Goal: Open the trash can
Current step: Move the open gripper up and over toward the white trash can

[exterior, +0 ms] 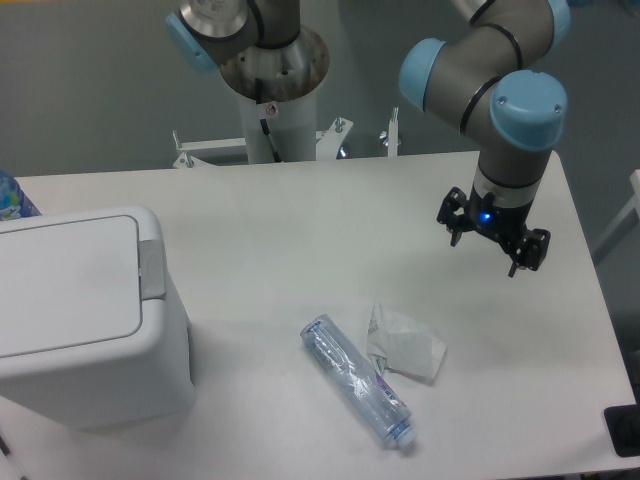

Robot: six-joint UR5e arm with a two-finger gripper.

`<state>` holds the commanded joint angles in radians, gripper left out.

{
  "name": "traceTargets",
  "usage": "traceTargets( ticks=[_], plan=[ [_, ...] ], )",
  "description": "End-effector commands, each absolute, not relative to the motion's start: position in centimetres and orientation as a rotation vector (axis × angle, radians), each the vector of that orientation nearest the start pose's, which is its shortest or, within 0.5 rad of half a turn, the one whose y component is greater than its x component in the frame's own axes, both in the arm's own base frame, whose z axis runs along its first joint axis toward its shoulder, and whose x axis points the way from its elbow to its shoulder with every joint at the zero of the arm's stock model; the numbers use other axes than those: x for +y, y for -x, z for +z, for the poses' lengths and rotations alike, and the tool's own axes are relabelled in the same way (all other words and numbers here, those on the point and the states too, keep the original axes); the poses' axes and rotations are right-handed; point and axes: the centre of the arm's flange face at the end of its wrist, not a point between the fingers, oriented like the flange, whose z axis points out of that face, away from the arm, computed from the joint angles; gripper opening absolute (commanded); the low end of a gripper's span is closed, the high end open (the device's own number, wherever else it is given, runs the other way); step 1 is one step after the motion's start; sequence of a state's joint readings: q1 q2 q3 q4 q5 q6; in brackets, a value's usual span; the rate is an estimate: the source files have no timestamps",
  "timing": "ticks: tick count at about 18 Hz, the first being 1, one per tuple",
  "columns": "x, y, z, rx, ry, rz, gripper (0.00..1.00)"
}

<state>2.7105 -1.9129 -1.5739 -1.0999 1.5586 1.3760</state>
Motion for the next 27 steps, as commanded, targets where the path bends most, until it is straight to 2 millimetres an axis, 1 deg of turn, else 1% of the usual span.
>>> traceTargets(
  ticks=[5,6,7,9,12,14,15,16,17,20,21,23,24,25,27],
  plan=[
    [38.7,50.9,34.6,0.367,3.028,0.174,1.00],
    [39.0,50.7,34.3,0.369,3.026,0.172,1.00],
    [39.4,50.5,34.2,0.362,3.026,0.169,1.00],
    [40.2,49.9,34.1,0.290,3.030,0.163,1.00],
    [41.8,48.5,34.6,0.255,2.994,0.142,1.00],
    [43.0,47.5,34.8,0.141,2.962,0.107,1.00],
    [43.2,47.0,35.6,0.073,2.945,0.105,1.00],
    [43.6,46.5,35.9,0.020,2.931,0.094,1.00],
    [44.4,45.5,36.3,-0.009,2.917,0.082,1.00],
    [45.8,42.6,38.4,-0.107,2.869,0.071,1.00],
    [46.1,41.5,39.4,-0.107,2.859,0.082,1.00],
    [46.7,39.8,40.0,-0.095,2.837,0.061,1.00],
    [46.7,38.7,40.3,-0.090,2.806,0.024,1.00],
    [46.6,37.7,40.3,-0.102,2.768,-0.031,1.00],
    [46.7,36.3,41.6,-0.181,2.698,-0.099,1.00]
  ],
)
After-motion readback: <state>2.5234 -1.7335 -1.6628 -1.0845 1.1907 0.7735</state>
